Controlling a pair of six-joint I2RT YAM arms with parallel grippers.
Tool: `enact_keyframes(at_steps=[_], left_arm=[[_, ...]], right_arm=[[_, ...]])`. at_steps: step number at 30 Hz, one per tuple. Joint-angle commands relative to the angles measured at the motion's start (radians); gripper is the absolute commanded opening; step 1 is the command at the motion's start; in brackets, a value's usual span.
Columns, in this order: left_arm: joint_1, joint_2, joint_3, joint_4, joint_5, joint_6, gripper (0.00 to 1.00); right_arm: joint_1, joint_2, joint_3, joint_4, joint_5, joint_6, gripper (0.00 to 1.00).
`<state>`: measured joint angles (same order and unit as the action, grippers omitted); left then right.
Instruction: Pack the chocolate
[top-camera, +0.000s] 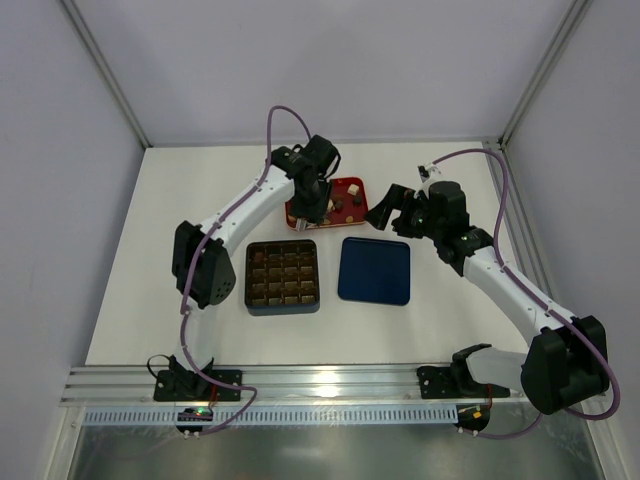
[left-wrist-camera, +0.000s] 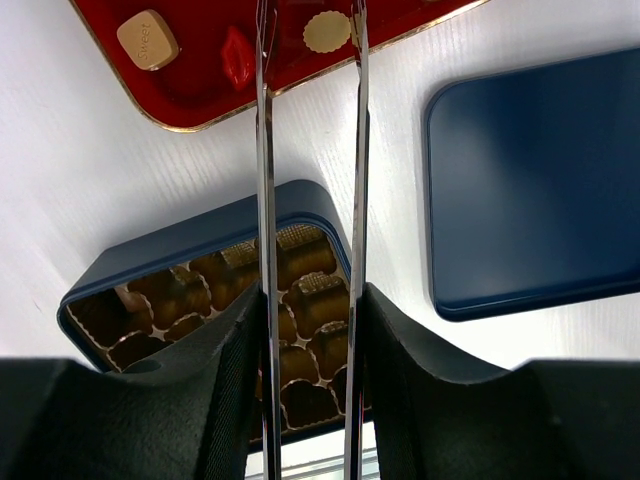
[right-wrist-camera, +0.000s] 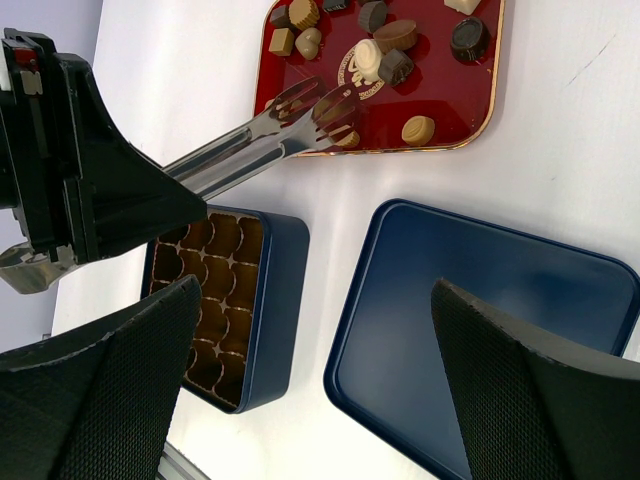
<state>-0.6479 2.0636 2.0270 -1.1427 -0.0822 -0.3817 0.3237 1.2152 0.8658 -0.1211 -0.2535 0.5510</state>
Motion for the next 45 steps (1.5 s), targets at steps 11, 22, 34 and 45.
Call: enact_keyframes(at_steps=[11, 22, 34, 45], left_arm=[[-0.010, 0.012, 0.016, -0.023, 0.027, 0.030, 0.43], [-0.015, 0.026, 0.025, -0.028, 0.024, 0.035, 0.40], [-0.013, 0.033, 0.044, -0.032, -0.013, 0.035, 0.36], [-0.013, 0.043, 0.059, -0.032, -0.037, 0.032, 0.31]], right_arm=[[0.003, -0.013, 0.006, 0.040, 0.003, -0.005, 0.96], [0.003, -0.009, 0.004, 0.043, 0.005, -0.005, 0.96], [0.005, -0.006, 0.002, 0.044, 0.007, -0.002, 0.96], [0.003, -0.003, 0.001, 0.043, 0.007, -0.002, 0.96]])
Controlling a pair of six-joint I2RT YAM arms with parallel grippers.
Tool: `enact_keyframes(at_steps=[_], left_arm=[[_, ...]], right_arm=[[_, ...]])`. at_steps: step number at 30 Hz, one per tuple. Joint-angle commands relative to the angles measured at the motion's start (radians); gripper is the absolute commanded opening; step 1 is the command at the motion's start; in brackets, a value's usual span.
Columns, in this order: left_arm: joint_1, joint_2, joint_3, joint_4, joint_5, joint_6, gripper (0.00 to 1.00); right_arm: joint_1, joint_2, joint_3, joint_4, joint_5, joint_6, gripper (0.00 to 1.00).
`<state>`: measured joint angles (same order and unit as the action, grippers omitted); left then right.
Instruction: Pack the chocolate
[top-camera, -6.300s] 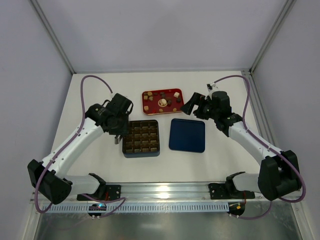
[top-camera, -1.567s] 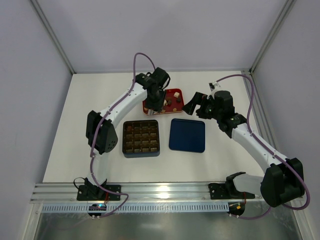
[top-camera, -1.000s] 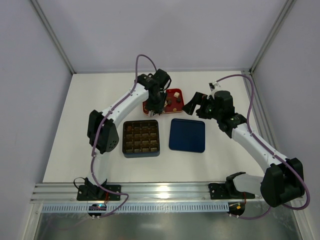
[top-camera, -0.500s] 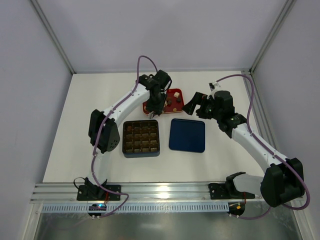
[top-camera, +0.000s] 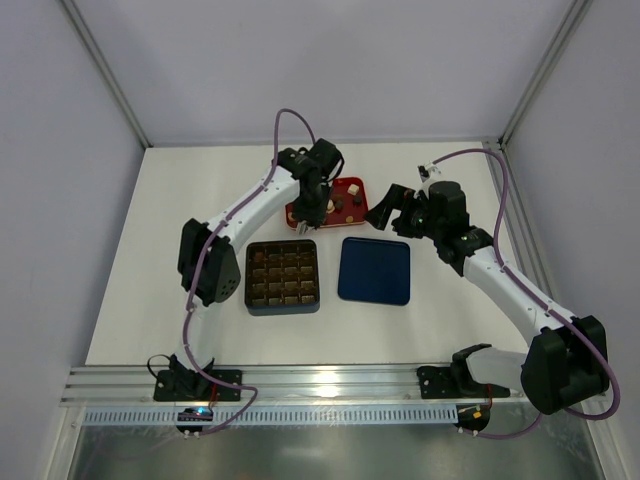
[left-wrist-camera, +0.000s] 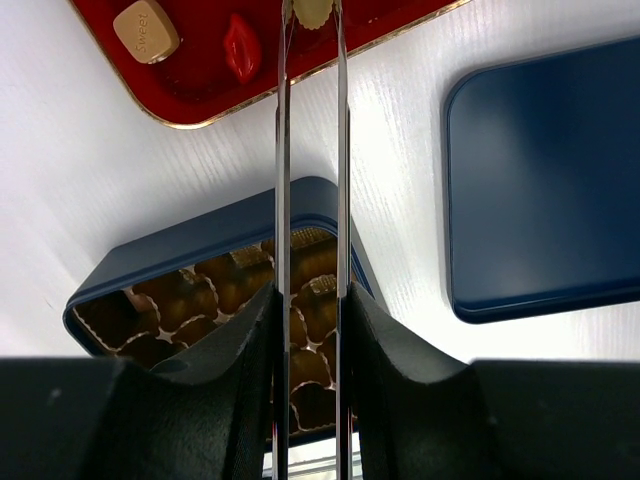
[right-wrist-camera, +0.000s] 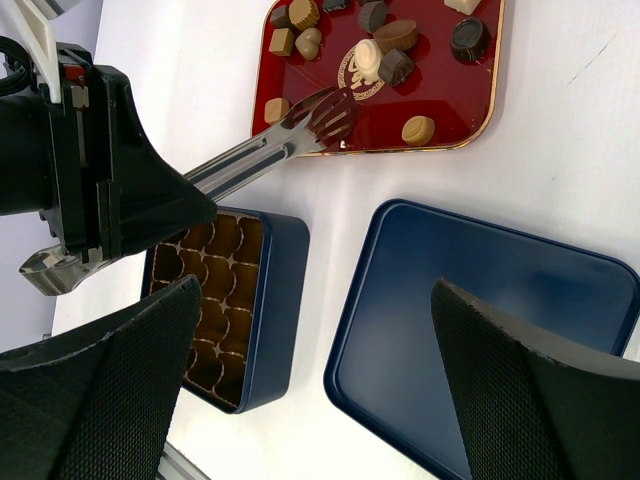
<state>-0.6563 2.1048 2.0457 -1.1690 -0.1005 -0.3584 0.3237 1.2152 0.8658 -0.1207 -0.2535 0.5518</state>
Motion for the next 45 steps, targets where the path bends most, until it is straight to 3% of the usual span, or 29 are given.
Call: enact_keyframes(at_steps=[1, 32, 45], left_arm=[[-0.005, 0.001, 0.042, -0.006, -0.021, 0.007, 0.32], [0.000, -0.031, 0.091, -0.018, -0.061, 0.006, 0.25], [0.001, -0.112, 0.084, -0.031, -0.074, -0.013, 0.24]], right_arm=[[0.003, -0.005, 0.001, 0.044, 0.008, -0.004, 0.96], [0.005, 0.009, 0.009, 0.050, 0.002, -0.007, 0.96], [0.003, 0.012, 0.001, 0.056, 0.000, -0.003, 0.96]])
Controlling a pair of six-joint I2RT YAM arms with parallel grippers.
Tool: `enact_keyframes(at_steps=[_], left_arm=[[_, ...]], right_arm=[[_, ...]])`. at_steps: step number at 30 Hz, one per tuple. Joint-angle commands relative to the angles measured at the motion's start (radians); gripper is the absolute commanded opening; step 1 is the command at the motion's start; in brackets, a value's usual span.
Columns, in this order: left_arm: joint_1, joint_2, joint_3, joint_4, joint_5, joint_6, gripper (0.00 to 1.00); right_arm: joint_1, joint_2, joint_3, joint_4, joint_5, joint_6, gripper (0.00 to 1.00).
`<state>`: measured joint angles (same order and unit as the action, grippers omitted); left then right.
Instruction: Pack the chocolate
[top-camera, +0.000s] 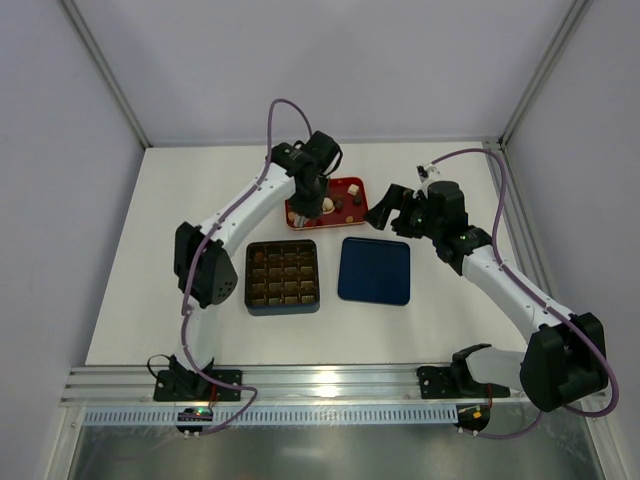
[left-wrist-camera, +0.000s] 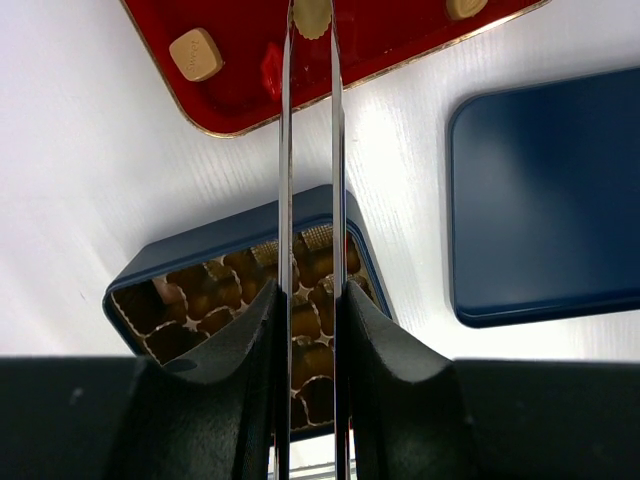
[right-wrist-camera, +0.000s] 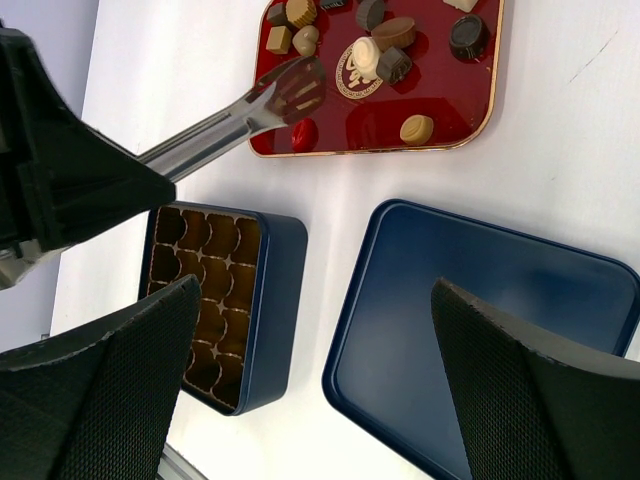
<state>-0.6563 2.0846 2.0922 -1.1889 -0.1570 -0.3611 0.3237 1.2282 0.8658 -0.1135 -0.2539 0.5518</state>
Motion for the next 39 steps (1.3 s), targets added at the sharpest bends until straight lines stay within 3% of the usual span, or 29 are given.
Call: enact_keyframes(at_steps=[1, 22, 32, 39], left_arm=[[0.001, -0.098, 0.035, -0.017, -0.019, -0.012, 0.24], [0.000, -0.523, -0.310, -0.058, -0.015, -0.093, 0.25], [-0.005, -0.730, -0.579, -0.057, 0.004, -0.137, 0.25], [-0.005, -0.762, -0.656, -0.028, 0.007, -0.150, 0.25]], right_arm=[[0.003, 0.001, 0.001, 0.051, -0.001, -0.001, 0.96], [0.003, 0.039, -0.007, 0.092, -0.019, 0.019, 0.96], [0.017, 0.053, -0.005, 0.100, -0.013, 0.020, 0.96], [0.025, 0.062, 0.001, 0.094, -0.007, 0.020, 0.96]])
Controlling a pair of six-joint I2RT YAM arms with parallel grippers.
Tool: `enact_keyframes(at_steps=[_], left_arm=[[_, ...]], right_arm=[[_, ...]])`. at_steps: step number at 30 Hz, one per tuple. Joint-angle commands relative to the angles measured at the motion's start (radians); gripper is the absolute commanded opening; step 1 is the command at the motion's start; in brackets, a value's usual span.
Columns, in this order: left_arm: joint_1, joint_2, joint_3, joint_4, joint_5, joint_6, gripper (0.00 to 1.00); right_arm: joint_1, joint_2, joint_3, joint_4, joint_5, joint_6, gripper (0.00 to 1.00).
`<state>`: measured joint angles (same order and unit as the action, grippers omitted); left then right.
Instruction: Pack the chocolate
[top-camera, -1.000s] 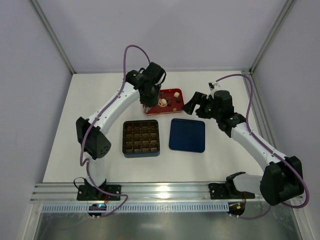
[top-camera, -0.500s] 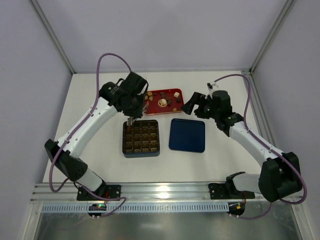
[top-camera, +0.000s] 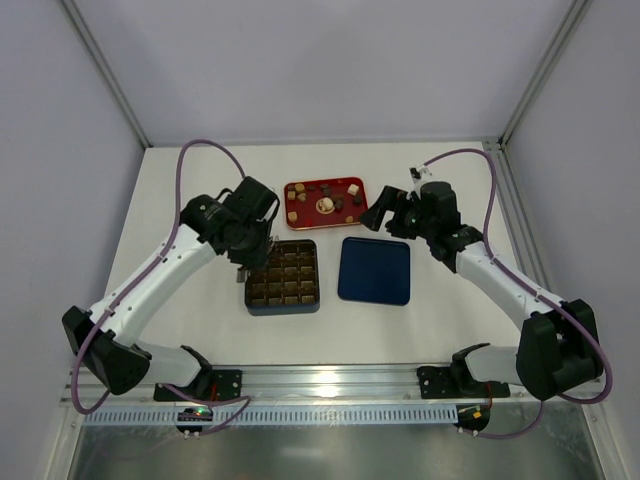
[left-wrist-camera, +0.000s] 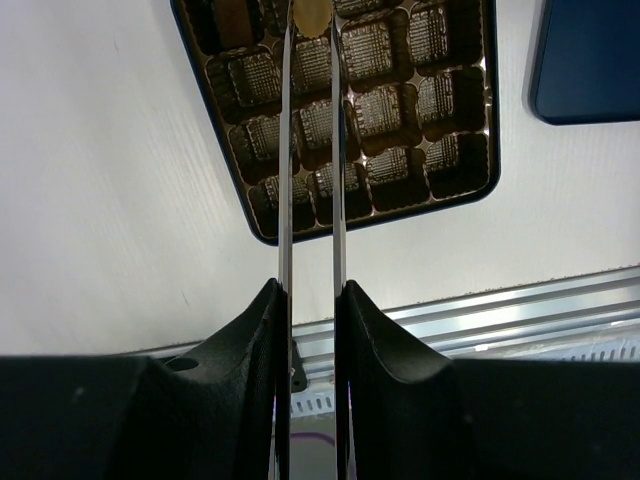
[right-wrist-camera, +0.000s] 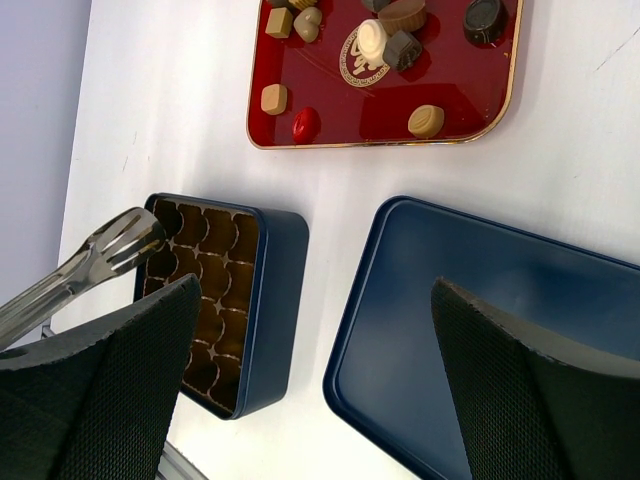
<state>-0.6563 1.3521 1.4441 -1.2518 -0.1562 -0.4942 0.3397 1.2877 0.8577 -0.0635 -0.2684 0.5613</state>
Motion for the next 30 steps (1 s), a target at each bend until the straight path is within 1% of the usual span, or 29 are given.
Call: enact_keyframes(at_steps=[1, 15, 23, 30], left_arm=[[-0.006, -0.028, -0.017, 0.041, 0.001, -0.020, 0.26], [-0.006, -0.010, -0.071, 0.094, -0.065, -0.026, 0.30], [-0.006, -0.001, -0.088, 0.115, -0.065, -0.026, 0.33], [-0.005, 0.005, -0.083, 0.111, -0.075, -0.023, 0.39]], right_arm=[[0.010, 0.001, 0.010, 0.042, 0.009, 0.008, 0.96], [0.010, 0.004, 0.024, 0.031, 0.006, 0.002, 0.96], [0.010, 0.004, 0.027, 0.034, 0.006, 0.002, 0.96], [0.012, 0.004, 0.023, 0.037, 0.006, 0.003, 0.96]])
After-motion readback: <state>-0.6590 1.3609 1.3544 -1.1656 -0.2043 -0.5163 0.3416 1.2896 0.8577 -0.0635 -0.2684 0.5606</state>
